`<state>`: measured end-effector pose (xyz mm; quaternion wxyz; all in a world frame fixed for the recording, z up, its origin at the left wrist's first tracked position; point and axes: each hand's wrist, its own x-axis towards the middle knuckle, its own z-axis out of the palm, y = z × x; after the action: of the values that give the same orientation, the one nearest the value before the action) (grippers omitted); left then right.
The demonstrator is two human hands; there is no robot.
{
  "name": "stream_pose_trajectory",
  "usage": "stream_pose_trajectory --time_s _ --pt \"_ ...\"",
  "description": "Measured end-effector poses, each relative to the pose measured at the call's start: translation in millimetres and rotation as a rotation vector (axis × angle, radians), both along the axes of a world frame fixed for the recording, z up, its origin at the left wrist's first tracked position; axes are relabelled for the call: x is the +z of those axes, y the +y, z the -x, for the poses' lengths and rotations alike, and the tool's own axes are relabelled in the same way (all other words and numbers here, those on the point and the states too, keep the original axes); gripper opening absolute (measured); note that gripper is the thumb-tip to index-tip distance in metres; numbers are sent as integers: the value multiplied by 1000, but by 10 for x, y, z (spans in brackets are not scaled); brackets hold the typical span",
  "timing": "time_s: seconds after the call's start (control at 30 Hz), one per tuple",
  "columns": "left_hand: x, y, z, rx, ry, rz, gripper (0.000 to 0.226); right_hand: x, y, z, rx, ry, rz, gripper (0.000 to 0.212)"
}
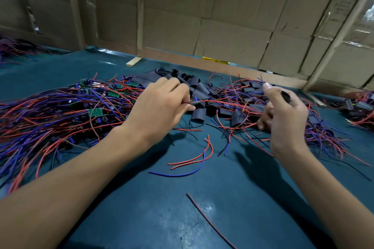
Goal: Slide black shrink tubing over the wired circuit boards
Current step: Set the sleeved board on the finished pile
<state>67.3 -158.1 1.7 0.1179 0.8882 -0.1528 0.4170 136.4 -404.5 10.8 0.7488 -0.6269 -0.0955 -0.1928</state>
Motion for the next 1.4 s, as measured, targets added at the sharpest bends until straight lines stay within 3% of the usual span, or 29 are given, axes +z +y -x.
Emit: stream_pose_trajectory --time_s 0.1,0.17,0.23,0.3,0.4,0.63,0.77,0.93,1.07,1.3,1.4 --pt "6 -15 -5 -36 -91 8 26 -34 111 124 -325 -176 77 19" --pt "0 -15 -6 -54 -123 27 26 -13 184 199 -325 -267 52 22" --pt "0 -9 -5 -65 -153 32 25 60 210 211 -86 -139 -176 24" --pt "13 -7 0 -93 -205 14 26 116 175 172 275 151 -359 31" --pt "35 -16 13 -182 -313 -48 27 66 55 105 606 429 -230 40" --pt "42 -57 72 -341 -396 -133 26 -36 -7 90 992 424 174 26" --pt "47 -68 73 -348 -400 -171 25 -76 8 125 1146 390 151 20" --pt "50 -43 66 -354 -354 -199 25 -73 96 153 1021 335 244 36" --pt "45 -60 58 -344 -347 -203 26 -81 156 169 866 290 347 24" --pt "52 -44 16 -369 -346 -177 23 -49 89 120 775 258 197 4" --pt "62 -47 30 -378 -292 -174 26 -36 65 111 742 244 195 17"
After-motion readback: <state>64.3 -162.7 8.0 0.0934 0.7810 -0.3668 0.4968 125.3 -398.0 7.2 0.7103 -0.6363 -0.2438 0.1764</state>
